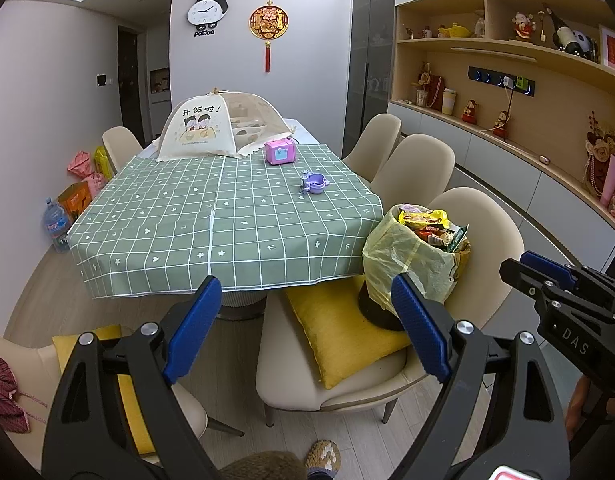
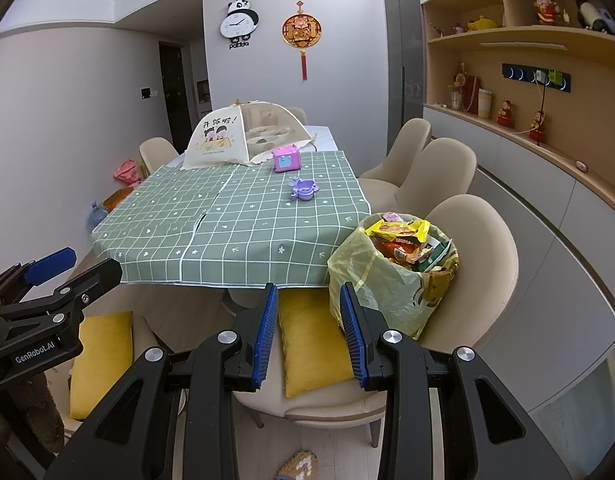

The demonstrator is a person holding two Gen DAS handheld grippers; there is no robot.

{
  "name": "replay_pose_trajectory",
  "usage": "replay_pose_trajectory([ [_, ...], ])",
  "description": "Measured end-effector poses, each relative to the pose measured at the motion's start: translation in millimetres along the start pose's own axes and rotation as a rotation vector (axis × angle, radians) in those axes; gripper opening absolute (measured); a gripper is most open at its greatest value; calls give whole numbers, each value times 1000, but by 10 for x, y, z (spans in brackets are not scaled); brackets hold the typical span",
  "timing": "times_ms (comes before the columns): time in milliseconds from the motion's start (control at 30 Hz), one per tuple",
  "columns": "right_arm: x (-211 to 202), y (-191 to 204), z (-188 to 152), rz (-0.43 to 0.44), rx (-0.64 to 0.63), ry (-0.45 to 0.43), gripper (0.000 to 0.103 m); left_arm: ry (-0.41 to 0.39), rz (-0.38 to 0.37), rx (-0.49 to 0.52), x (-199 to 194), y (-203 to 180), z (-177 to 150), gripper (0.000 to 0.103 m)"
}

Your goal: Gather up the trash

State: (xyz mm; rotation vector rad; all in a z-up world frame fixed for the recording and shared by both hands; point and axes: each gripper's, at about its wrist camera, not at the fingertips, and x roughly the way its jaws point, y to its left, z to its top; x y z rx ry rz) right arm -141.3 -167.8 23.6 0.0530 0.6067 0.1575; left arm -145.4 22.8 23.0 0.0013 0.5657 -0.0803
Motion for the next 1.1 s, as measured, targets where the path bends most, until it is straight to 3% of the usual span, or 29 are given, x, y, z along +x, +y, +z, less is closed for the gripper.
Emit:
replay_pose_trajectory([
  [767, 103, 9, 24, -14, 5, 19, 31, 42, -18, -5, 249, 89, 2, 83],
  [1000, 495, 65, 98, -18, -8, 67, 31, 158, -4, -102, 819, 420, -1, 83],
  [1100, 956, 102, 225, 3, -22, 109, 32, 196, 38, -126, 1257, 668, 56, 83],
])
